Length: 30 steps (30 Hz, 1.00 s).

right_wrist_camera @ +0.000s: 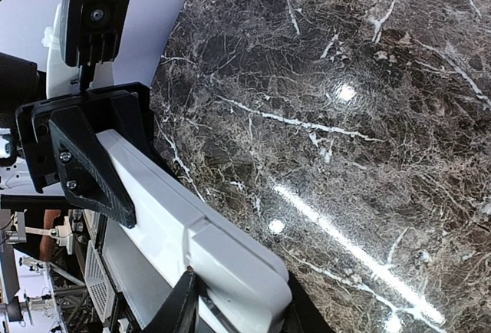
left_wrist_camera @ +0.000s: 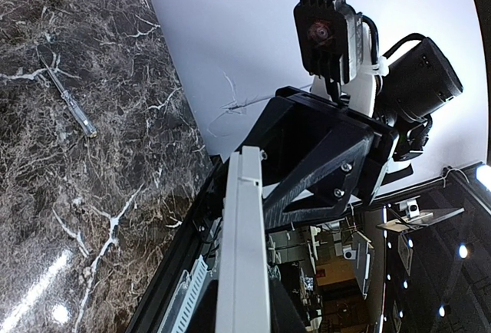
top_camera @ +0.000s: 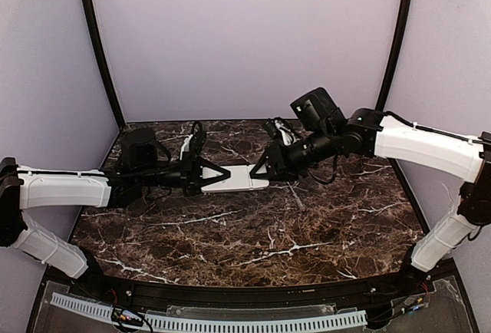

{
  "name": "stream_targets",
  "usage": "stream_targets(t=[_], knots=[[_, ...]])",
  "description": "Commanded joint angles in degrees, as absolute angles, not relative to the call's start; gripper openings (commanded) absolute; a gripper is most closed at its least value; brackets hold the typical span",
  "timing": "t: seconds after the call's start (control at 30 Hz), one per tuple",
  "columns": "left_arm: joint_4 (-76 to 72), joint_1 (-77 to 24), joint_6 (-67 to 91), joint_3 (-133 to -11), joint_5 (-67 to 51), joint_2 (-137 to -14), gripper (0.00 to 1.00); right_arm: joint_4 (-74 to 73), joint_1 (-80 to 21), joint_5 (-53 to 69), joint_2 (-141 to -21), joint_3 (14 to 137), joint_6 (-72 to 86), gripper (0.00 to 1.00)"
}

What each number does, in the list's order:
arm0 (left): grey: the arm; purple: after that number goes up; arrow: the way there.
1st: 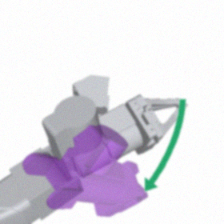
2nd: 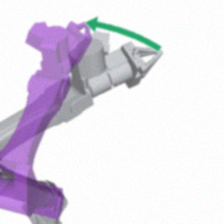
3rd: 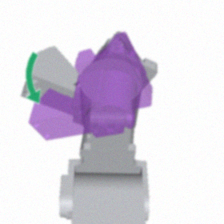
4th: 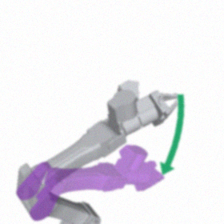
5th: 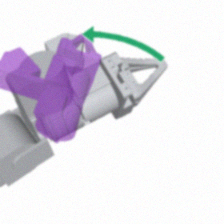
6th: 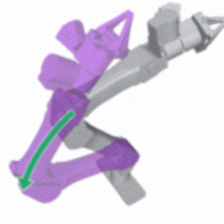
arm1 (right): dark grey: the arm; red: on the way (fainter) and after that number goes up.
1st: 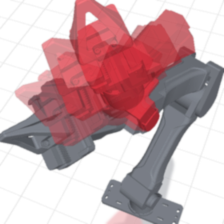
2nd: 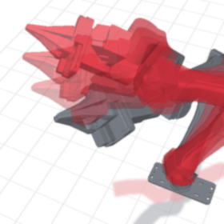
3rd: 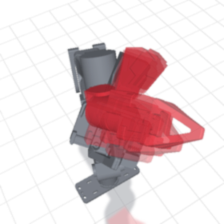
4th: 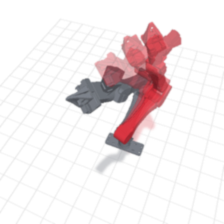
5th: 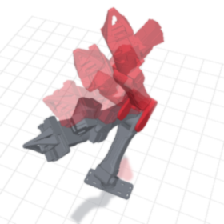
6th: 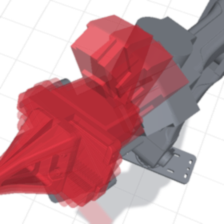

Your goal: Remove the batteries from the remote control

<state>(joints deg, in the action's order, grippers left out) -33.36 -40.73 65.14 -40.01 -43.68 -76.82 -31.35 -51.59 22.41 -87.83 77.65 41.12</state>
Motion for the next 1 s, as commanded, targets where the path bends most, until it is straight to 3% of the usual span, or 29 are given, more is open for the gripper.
stream_targets(t=[0.0, 0.6, 0.97], knots=[[-36.3, -40.7, 65.3, -39.9, -44.8, -75.4, 0.0, -35.2, -51.6, 18.6, -86.4, 76.2, 40.0, 0.28], [-33.9, -40.6, 64.0, -39.8, -44.1, -74.2, 0.0, -35.3, -51.5, 18.7, -84.1, 77.0, 39.2, 0.19], [-34.0, -40.7, 64.5, -40.3, -44.1, -74.3, 0.0, -30.7, -50.9, 21.6, -81.1, 72.7, 39.3, 0.07]])
